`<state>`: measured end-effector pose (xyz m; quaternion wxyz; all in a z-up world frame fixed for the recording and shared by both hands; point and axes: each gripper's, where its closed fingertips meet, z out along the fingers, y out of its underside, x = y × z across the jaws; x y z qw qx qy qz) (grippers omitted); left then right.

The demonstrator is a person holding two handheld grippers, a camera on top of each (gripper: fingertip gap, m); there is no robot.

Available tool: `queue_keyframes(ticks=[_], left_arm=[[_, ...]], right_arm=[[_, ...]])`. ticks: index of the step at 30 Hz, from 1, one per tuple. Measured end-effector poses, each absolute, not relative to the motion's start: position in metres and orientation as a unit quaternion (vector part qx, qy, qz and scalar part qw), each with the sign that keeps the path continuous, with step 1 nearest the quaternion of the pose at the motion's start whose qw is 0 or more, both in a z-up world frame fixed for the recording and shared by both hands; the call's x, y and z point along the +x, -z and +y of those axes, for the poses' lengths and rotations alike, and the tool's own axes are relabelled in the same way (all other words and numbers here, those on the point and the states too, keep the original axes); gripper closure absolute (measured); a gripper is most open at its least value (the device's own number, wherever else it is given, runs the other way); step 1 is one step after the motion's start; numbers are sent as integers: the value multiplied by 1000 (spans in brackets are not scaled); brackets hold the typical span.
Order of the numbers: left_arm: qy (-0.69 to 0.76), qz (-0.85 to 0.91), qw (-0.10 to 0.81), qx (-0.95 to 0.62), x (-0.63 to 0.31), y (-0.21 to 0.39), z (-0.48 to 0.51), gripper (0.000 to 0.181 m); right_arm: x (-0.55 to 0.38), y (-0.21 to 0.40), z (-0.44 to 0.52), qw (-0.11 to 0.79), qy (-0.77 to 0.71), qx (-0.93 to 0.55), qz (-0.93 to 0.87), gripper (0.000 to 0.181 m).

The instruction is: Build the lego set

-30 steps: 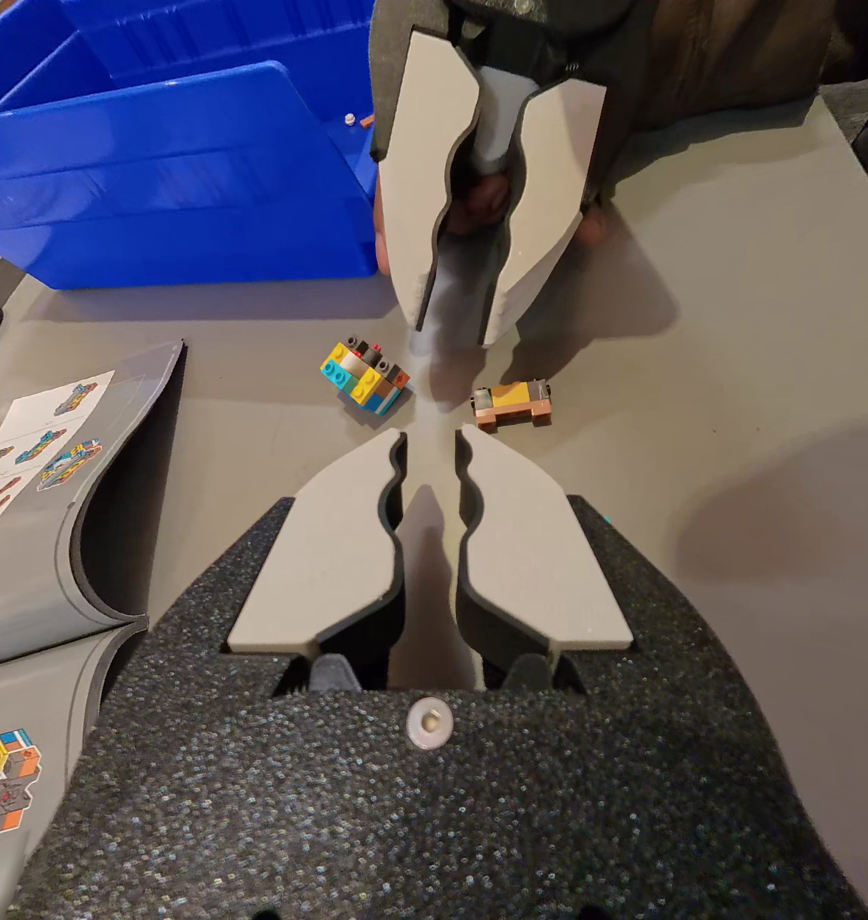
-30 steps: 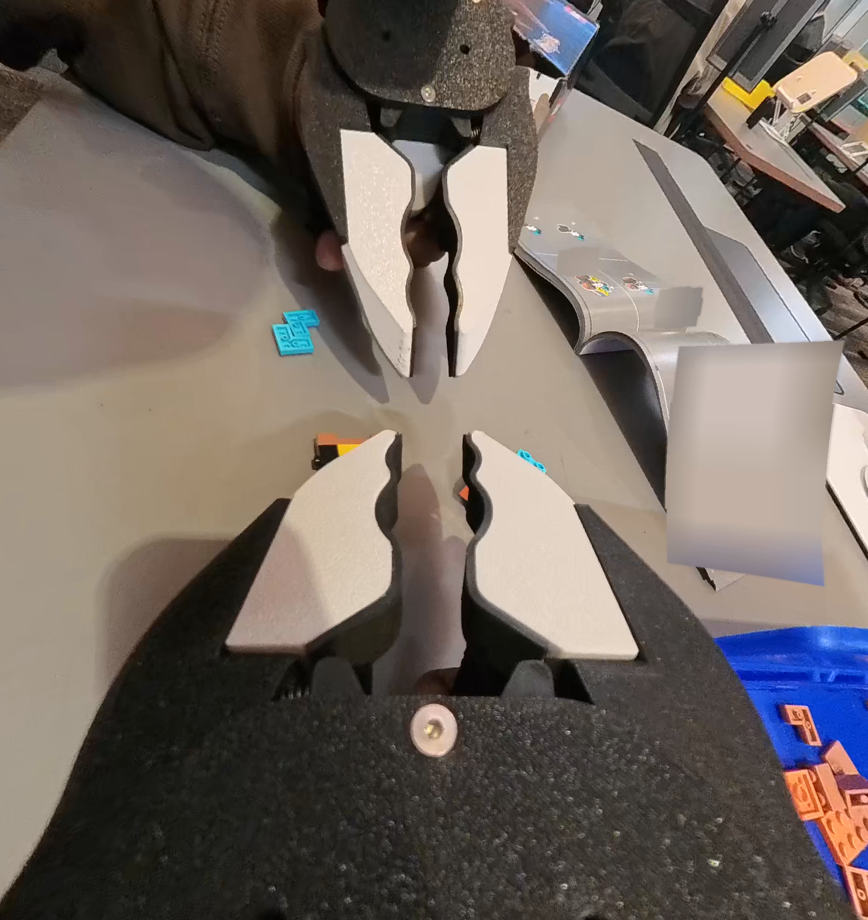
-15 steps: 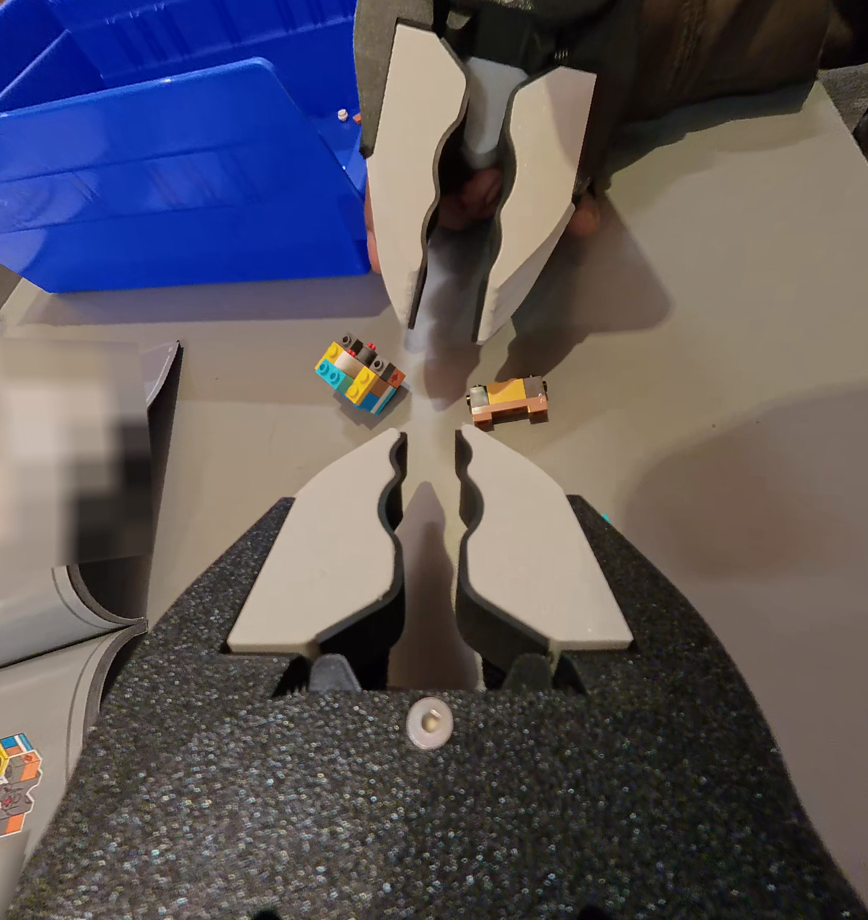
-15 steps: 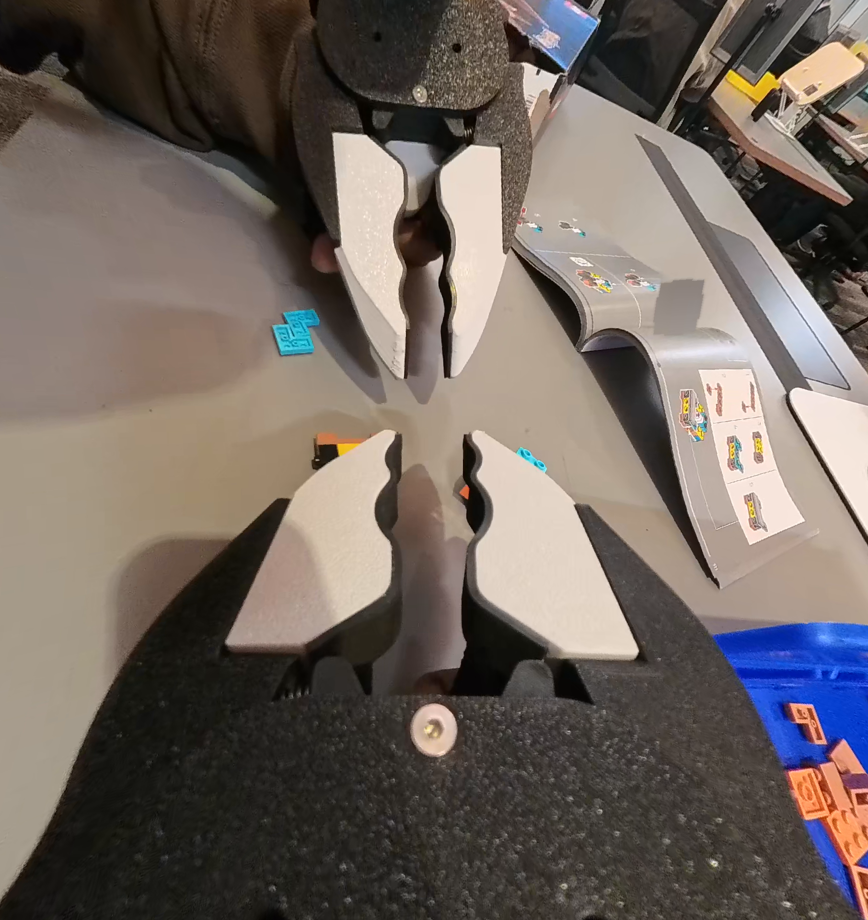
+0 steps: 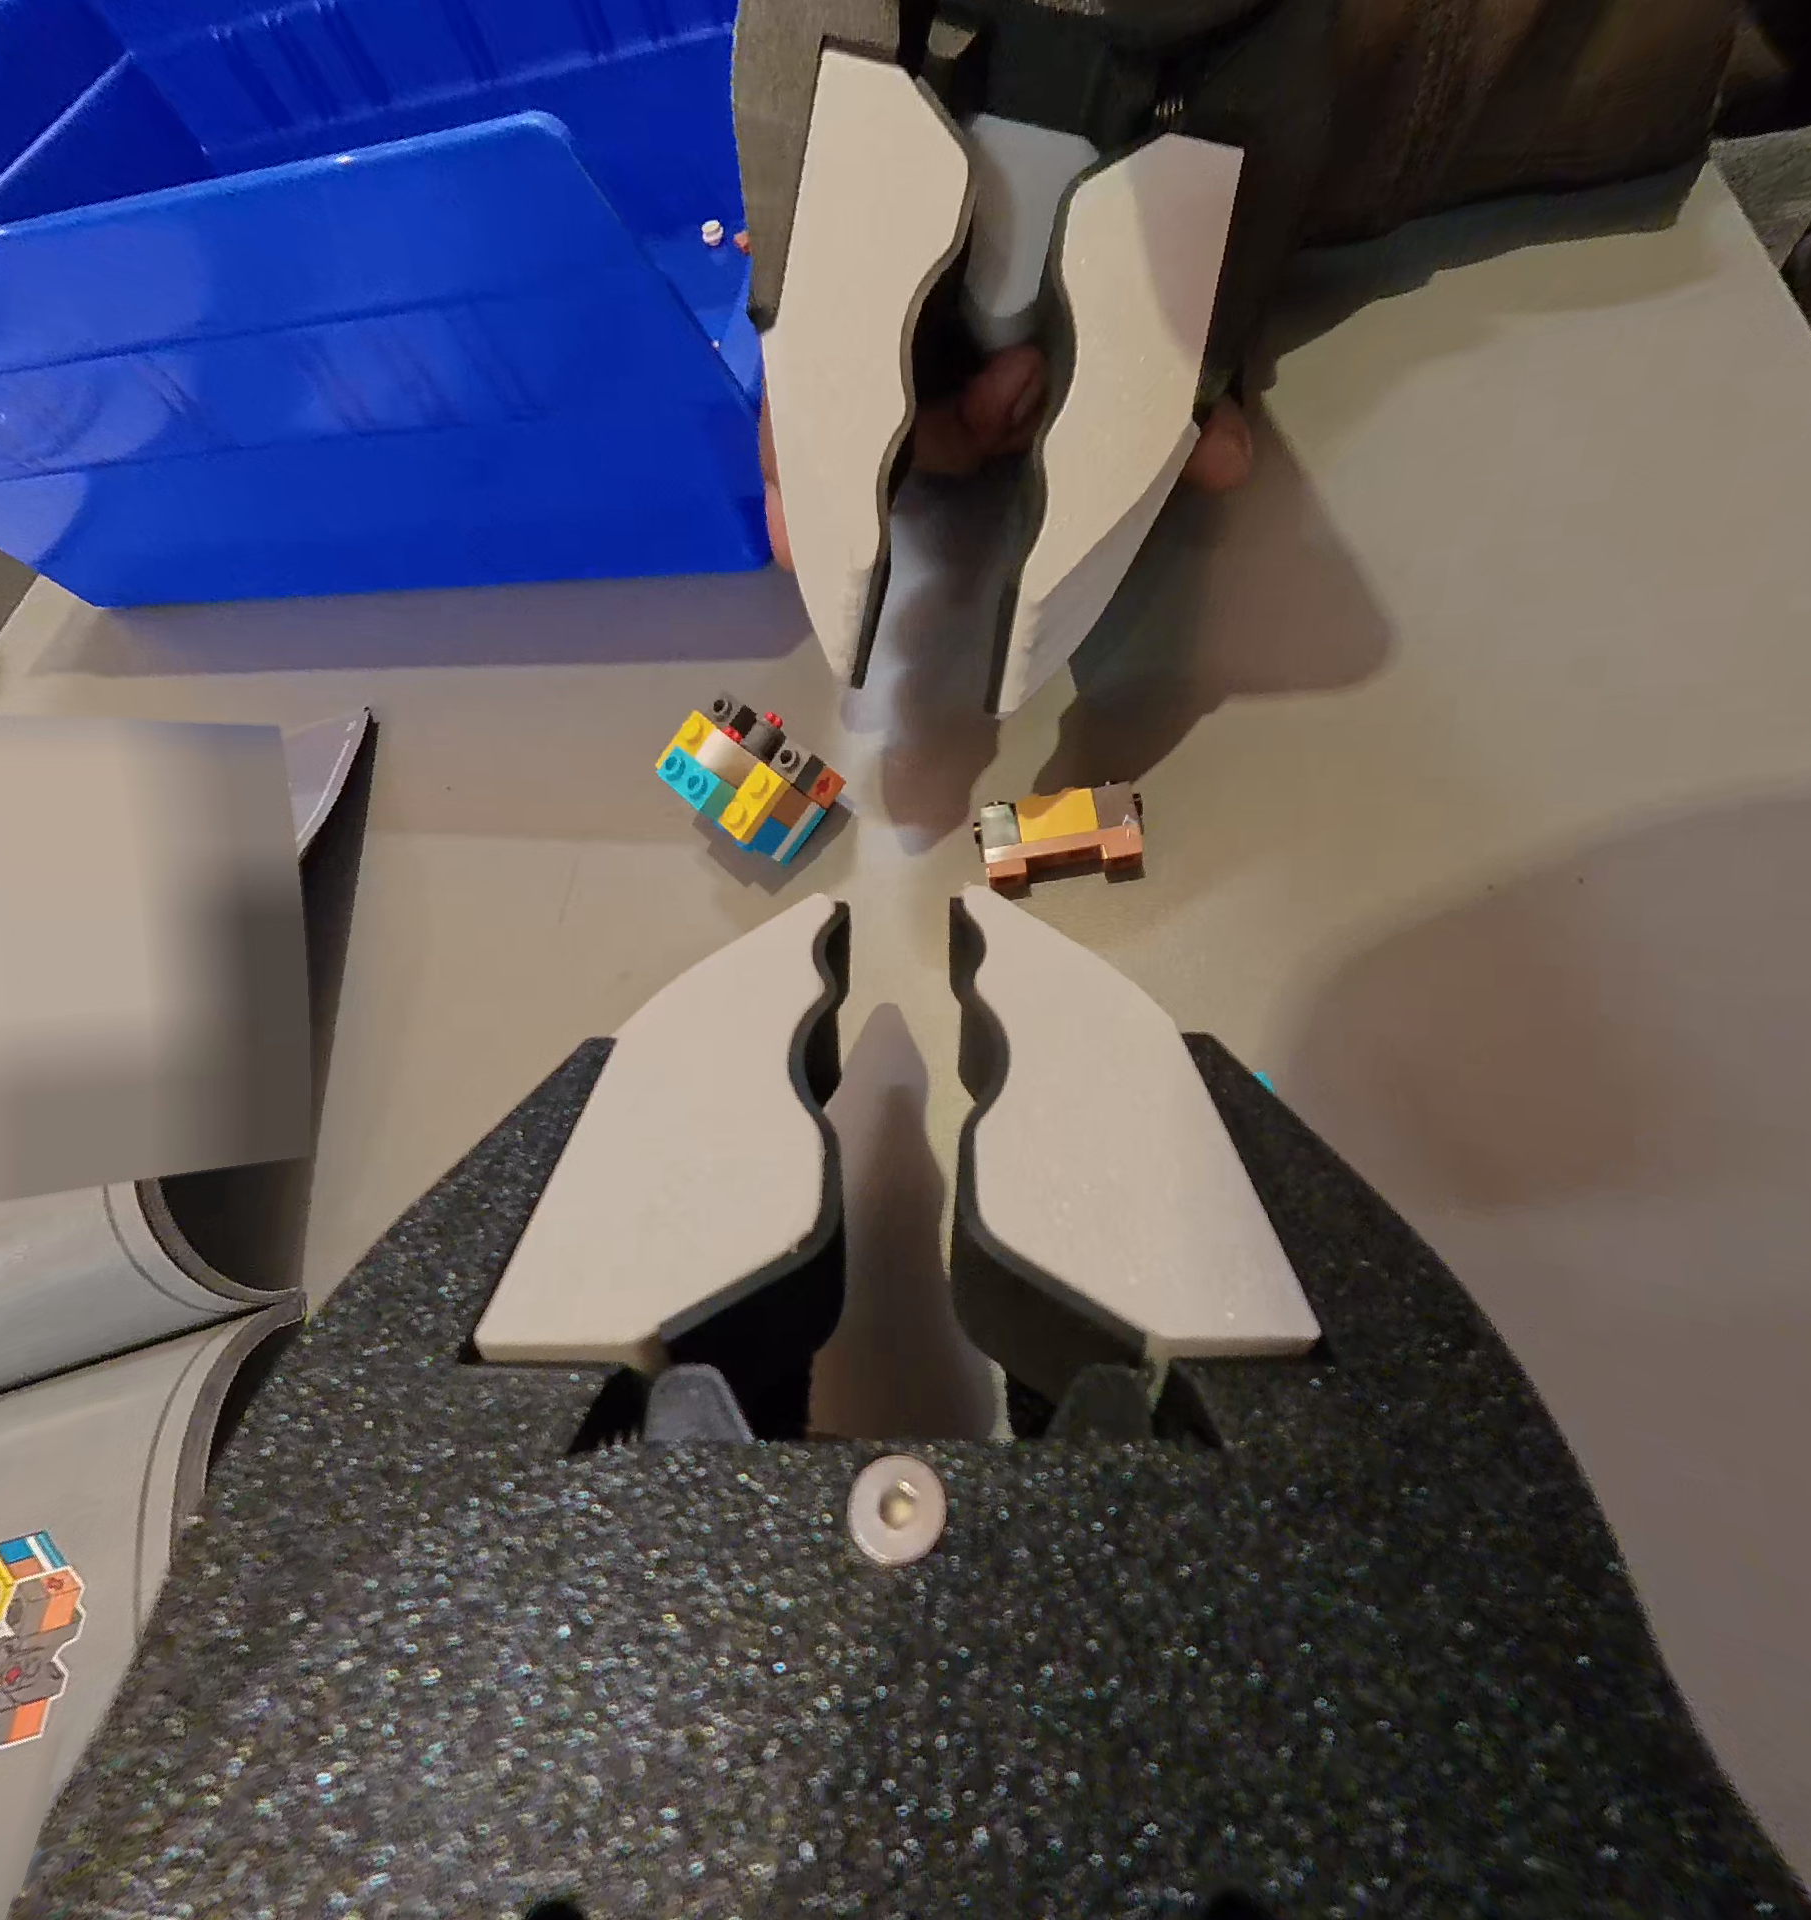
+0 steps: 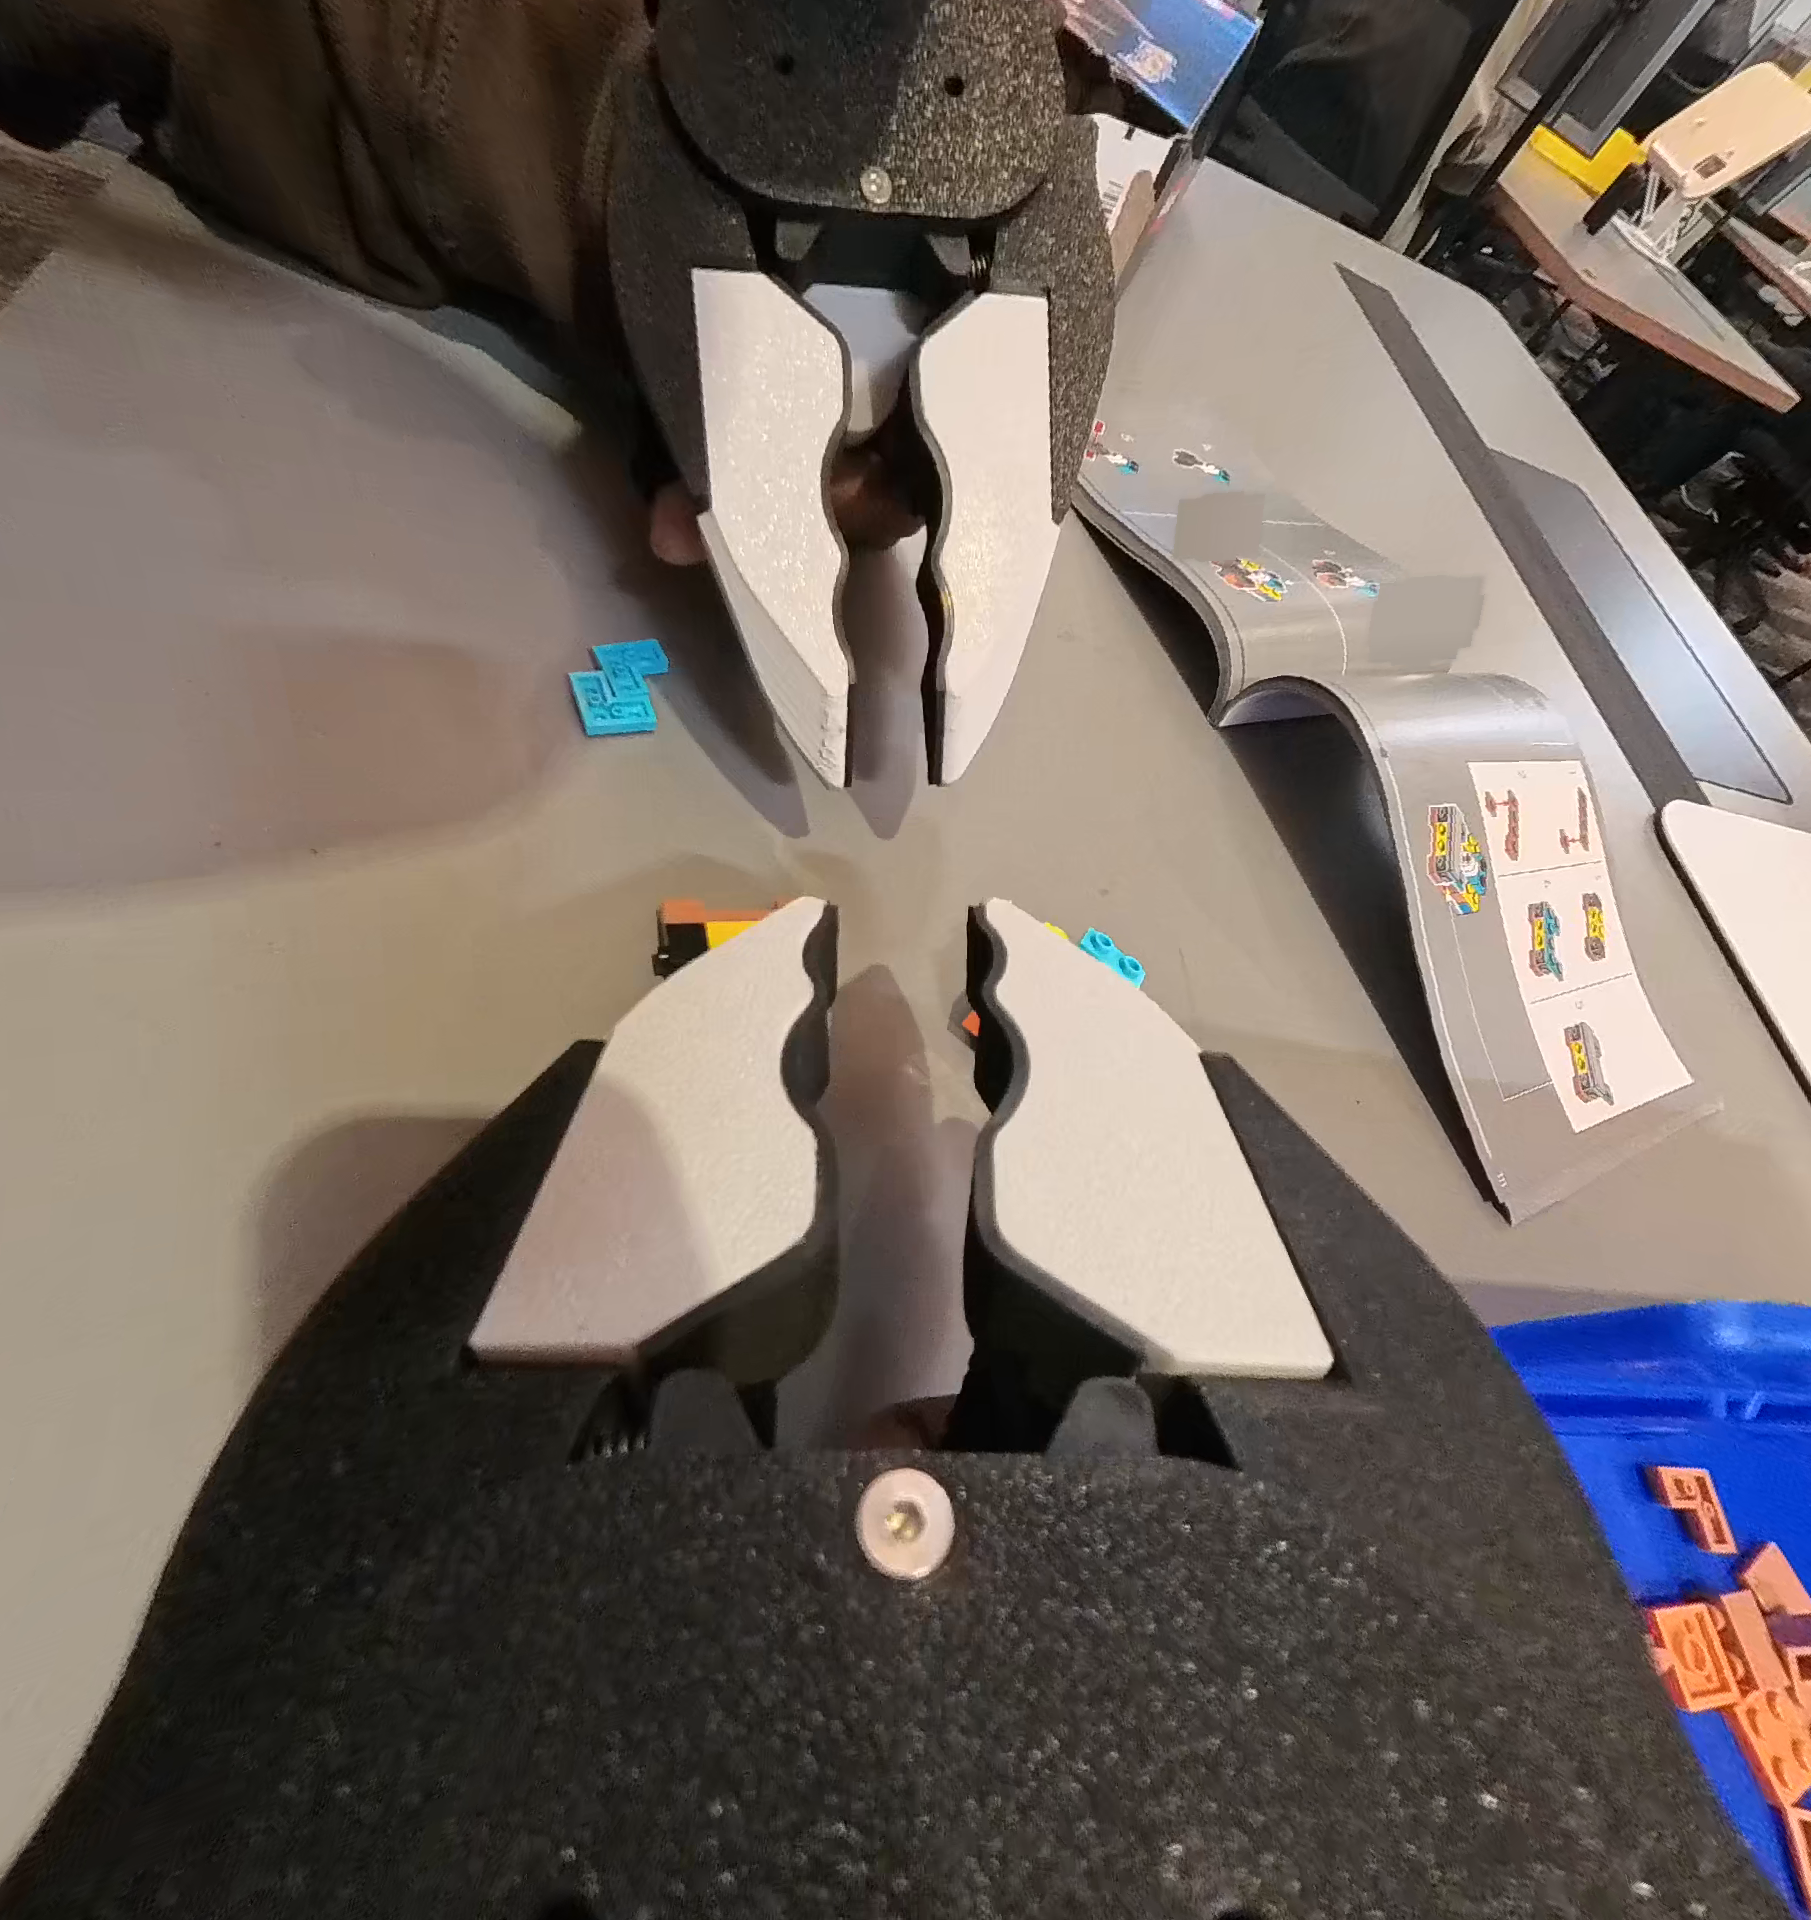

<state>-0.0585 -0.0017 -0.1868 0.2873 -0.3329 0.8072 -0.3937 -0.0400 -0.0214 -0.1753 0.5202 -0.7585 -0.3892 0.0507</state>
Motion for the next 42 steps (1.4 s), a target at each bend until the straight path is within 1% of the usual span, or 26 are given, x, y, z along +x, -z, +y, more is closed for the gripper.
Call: queue_keyframes(ticks=[7, 14, 17, 27, 32, 36, 42], left_arm=[[407, 808, 269, -331, -63, 186, 2, 163], [438, 803, 214, -342, -72, 184, 0, 160], [428, 818, 184, -337, -81, 190, -3, 156], [379, 863, 149, -298, -106, 199, -1, 153], [347, 893, 149, -244, -127, 201, 4, 153], [344, 904, 158, -200, -131, 203, -6, 150], [338, 910, 156, -184, -130, 212, -11, 151]], right_arm=[[-40, 179, -24, 504, -68, -768, -389, 155], [-47, 187, -35, 464, -115, -780, -404, 145], [-48, 191, -35, 451, -111, -787, -406, 142], [-49, 200, -36, 423, -99, -797, -419, 137], [-50, 201, -36, 422, -96, -796, -423, 138], [-50, 202, -37, 421, -94, -796, -426, 138], [-51, 202, -37, 420, -93, -795, -427, 138]])
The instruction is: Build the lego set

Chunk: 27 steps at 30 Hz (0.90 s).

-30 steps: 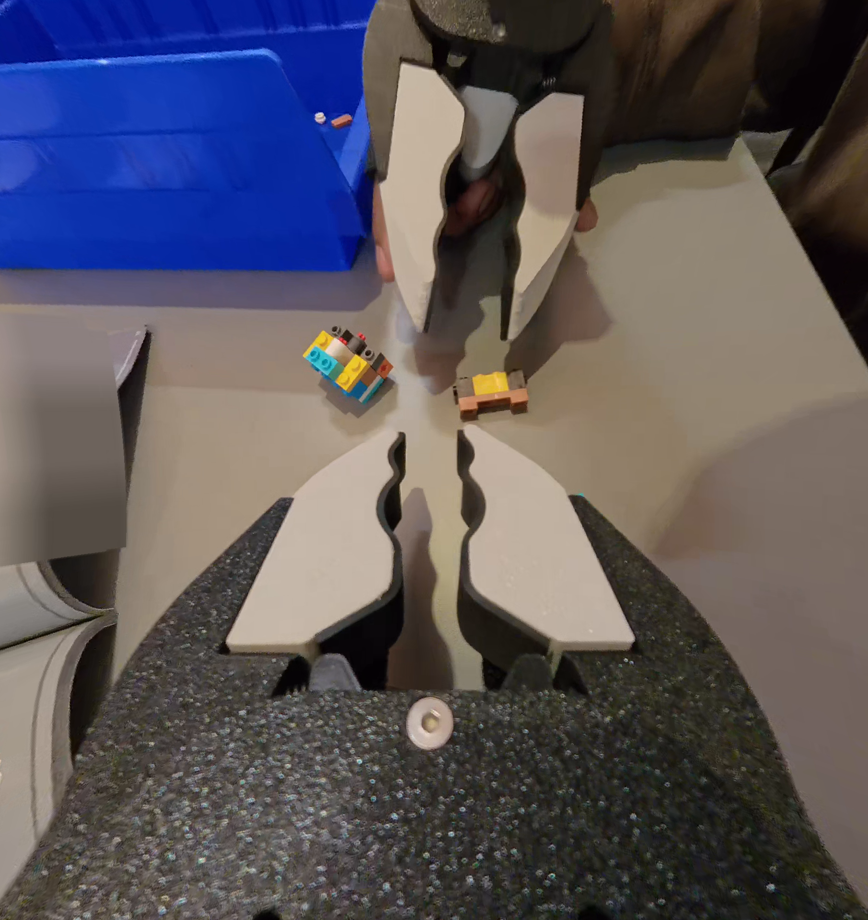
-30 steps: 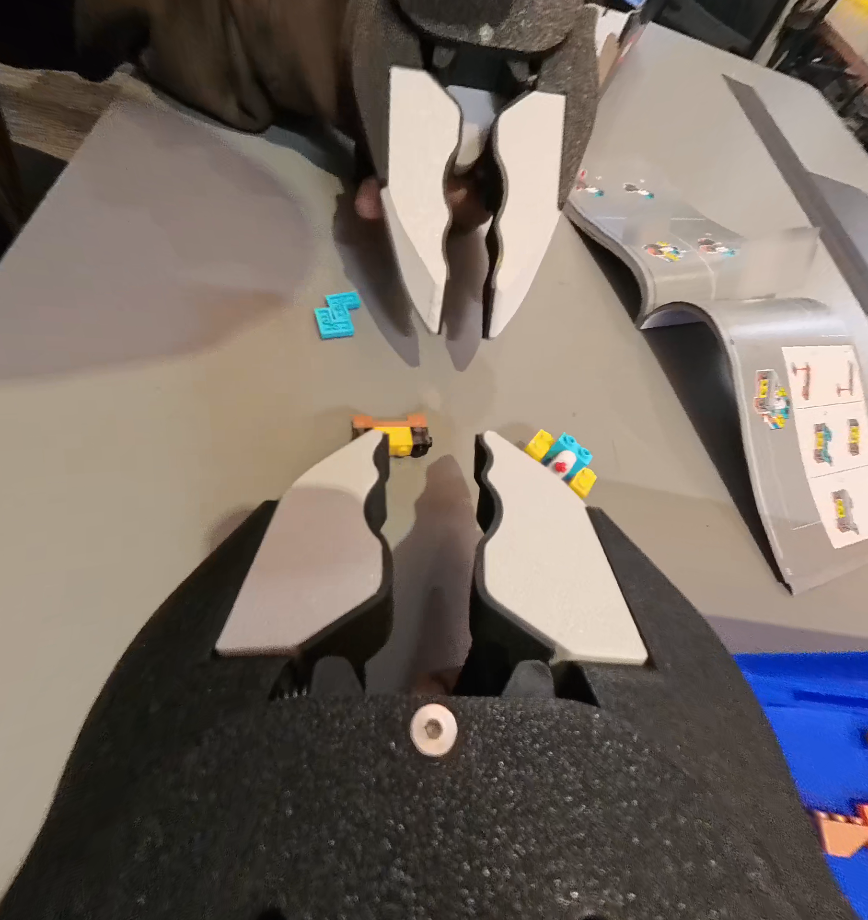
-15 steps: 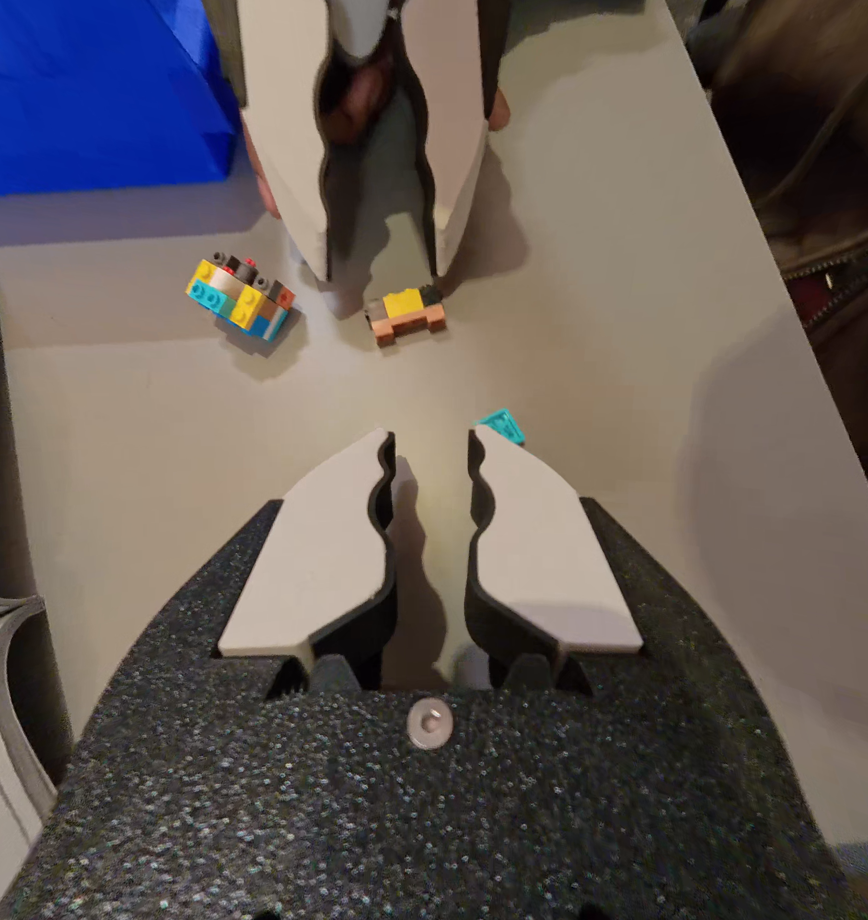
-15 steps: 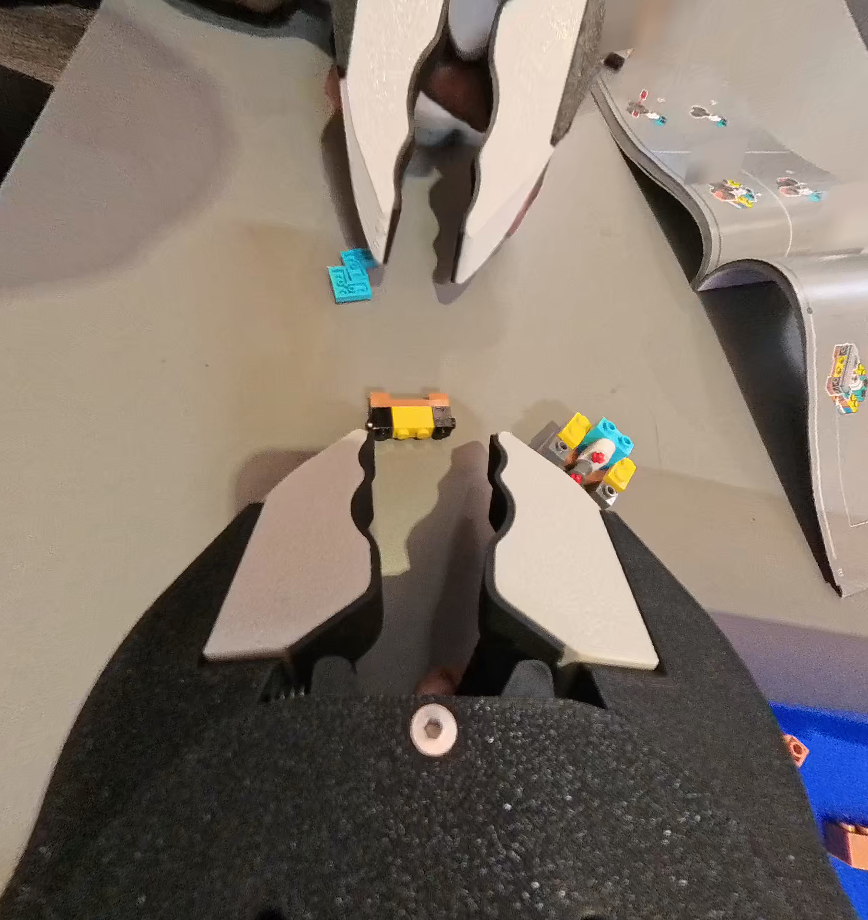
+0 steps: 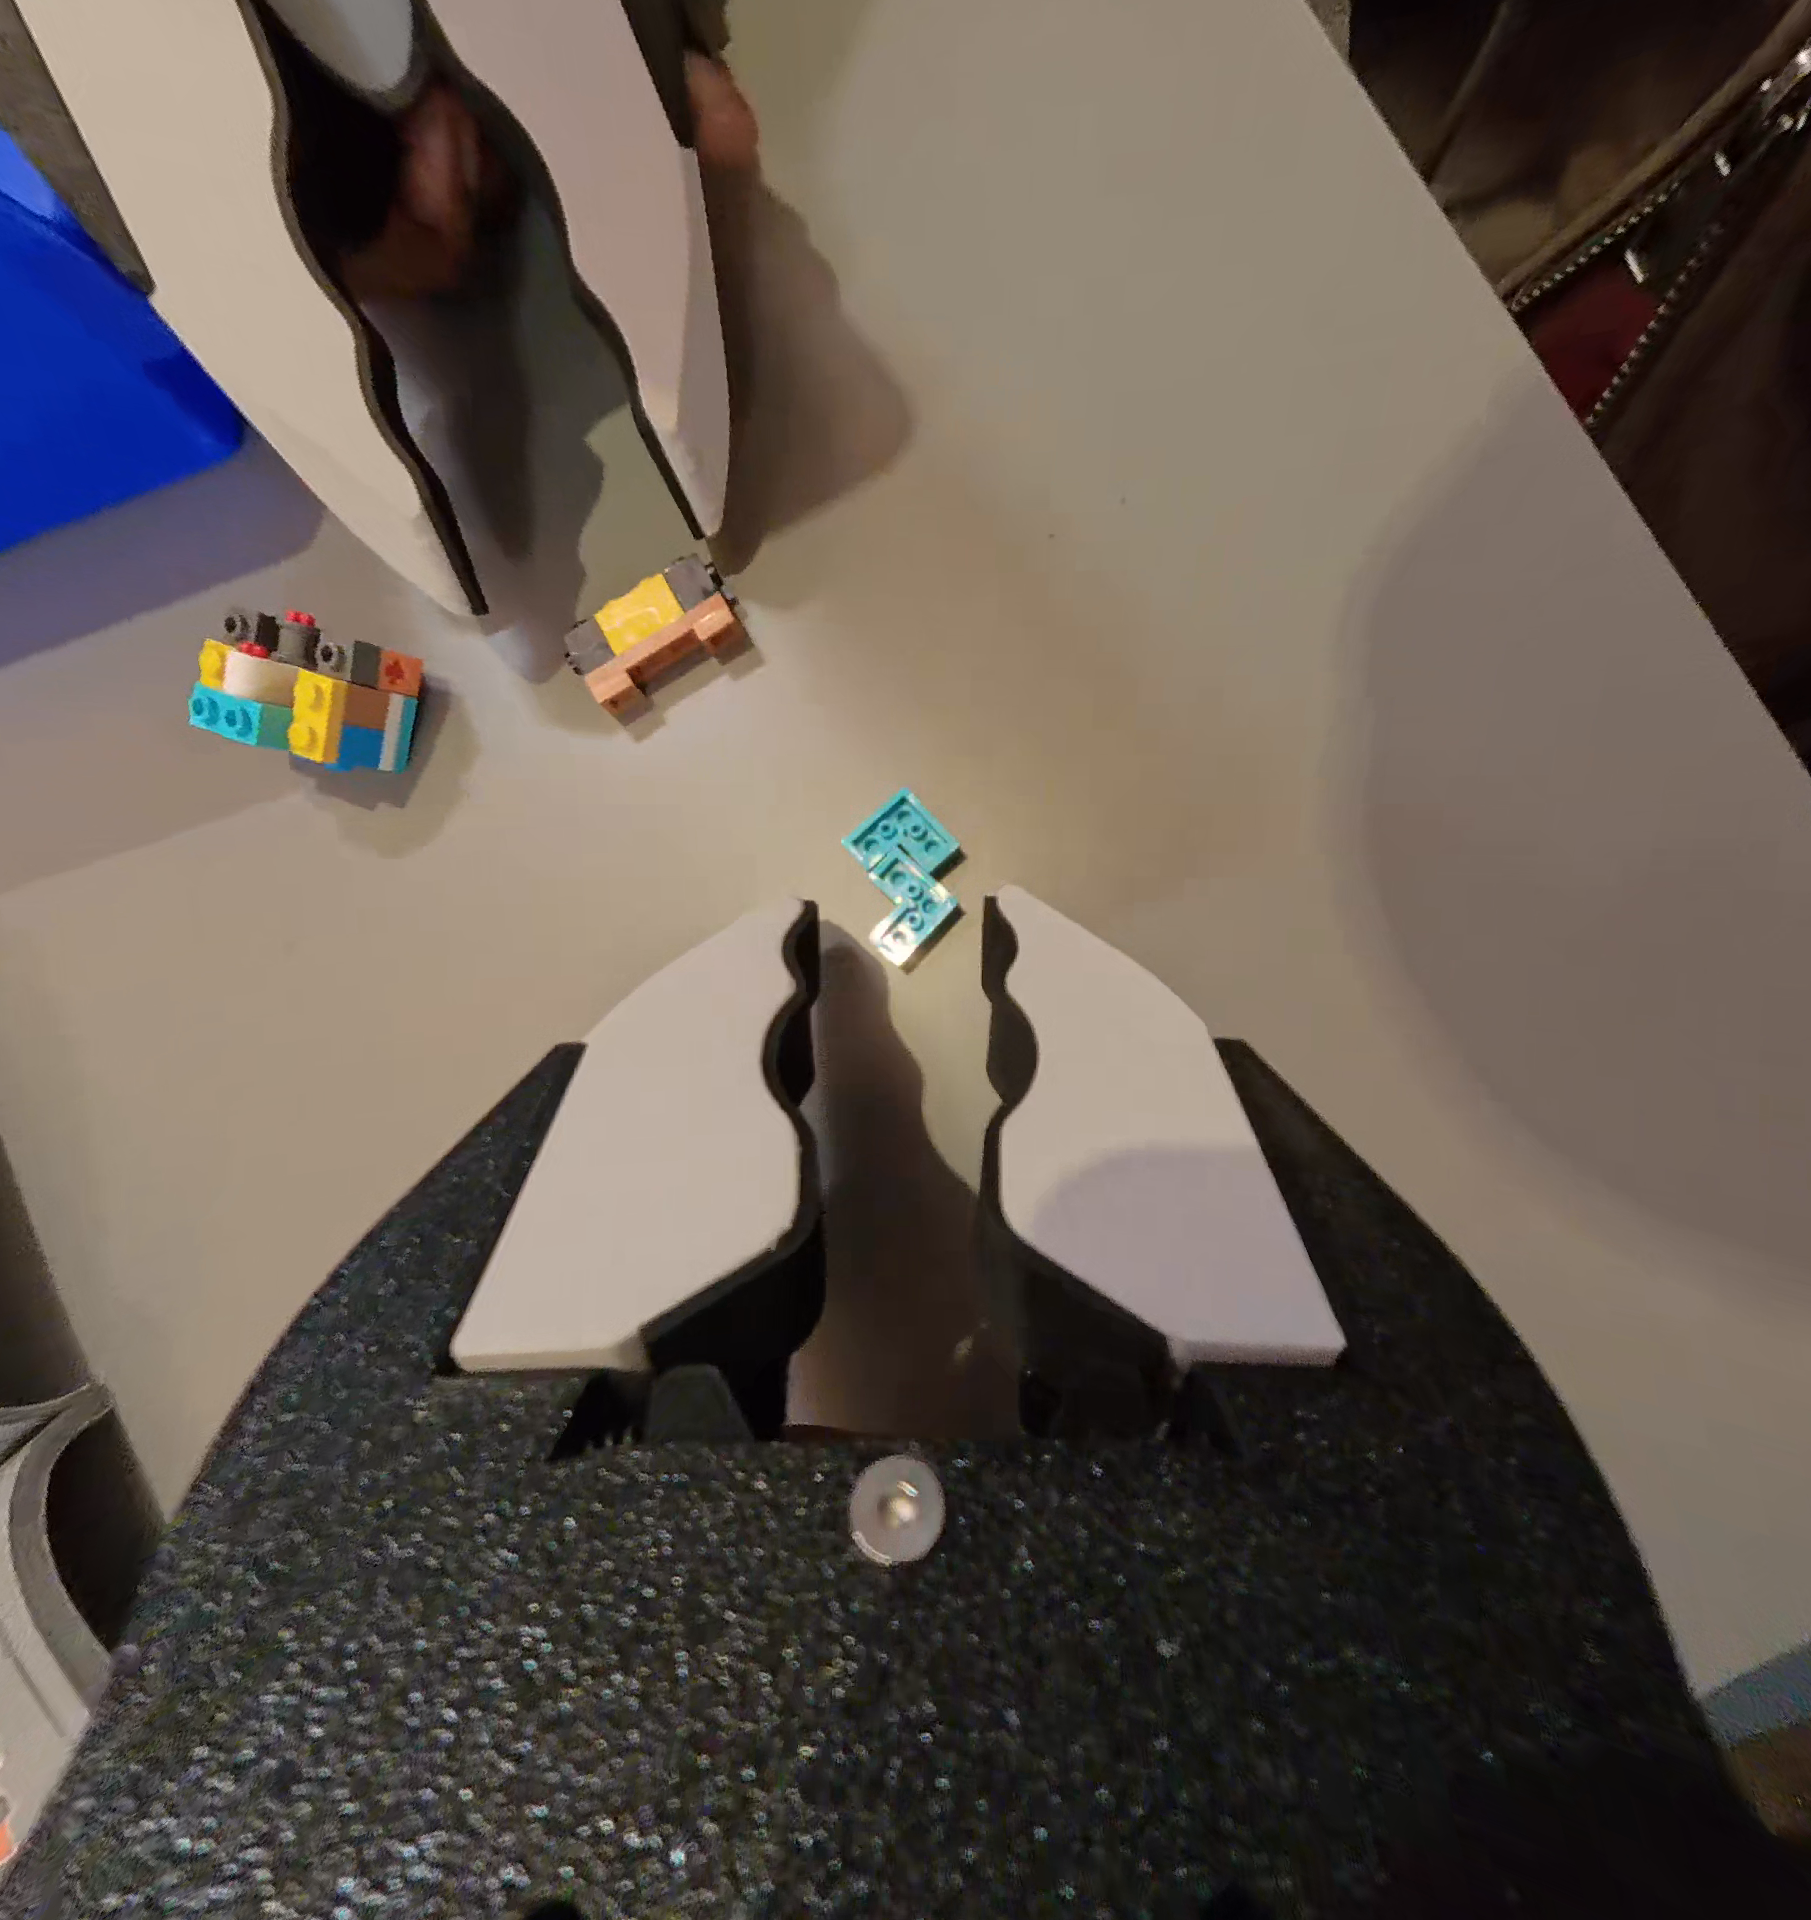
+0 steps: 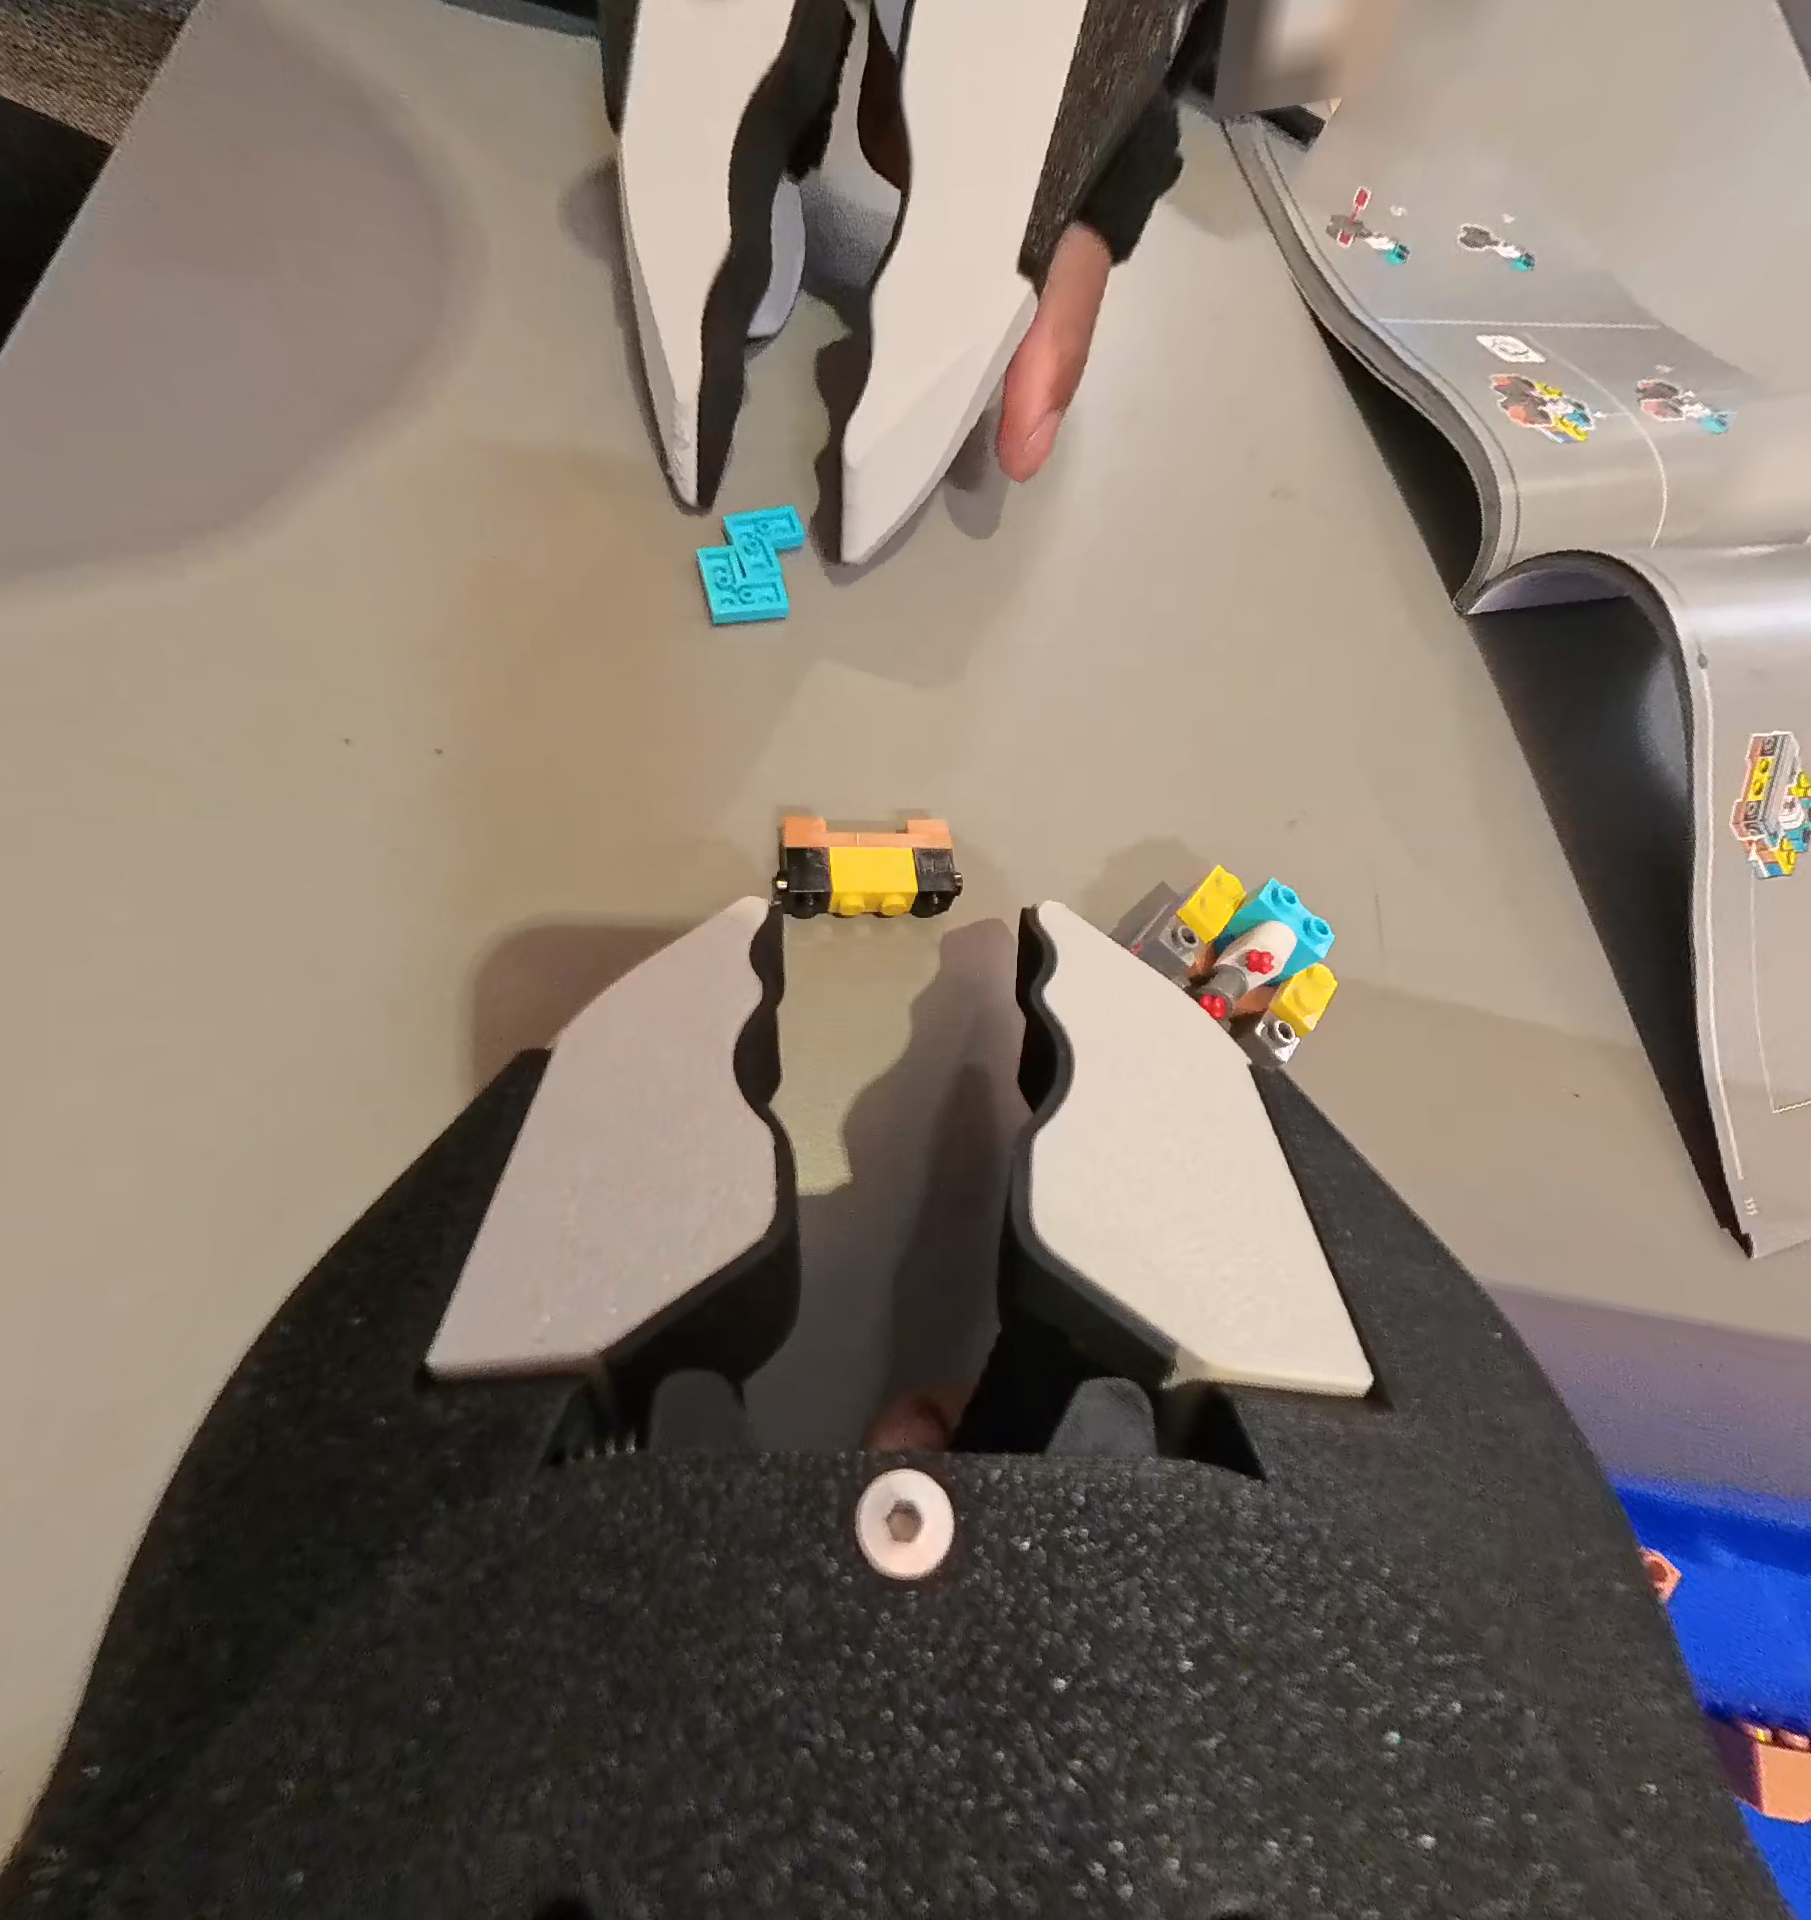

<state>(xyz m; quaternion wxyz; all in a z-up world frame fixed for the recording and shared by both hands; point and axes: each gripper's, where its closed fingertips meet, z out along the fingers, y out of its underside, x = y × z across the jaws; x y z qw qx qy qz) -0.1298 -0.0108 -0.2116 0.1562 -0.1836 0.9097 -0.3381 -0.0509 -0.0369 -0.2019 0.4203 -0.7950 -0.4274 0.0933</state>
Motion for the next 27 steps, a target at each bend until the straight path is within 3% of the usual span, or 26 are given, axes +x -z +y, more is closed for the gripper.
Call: queue_keyframes(ticks=[5, 19, 27], left_arm=[[345, 909, 134, -190, -131, 214, -16, 167], [368, 881, 137, -262, -117, 207, 2, 168], [533, 755, 151, -351, -86, 154, 2, 168]], right_arm=[[-51, 202, -37, 421, -91, -795, -428, 138], [-49, 197, -33, 445, -73, -786, -423, 139], [-50, 180, -25, 503, -35, -756, -419, 139]])
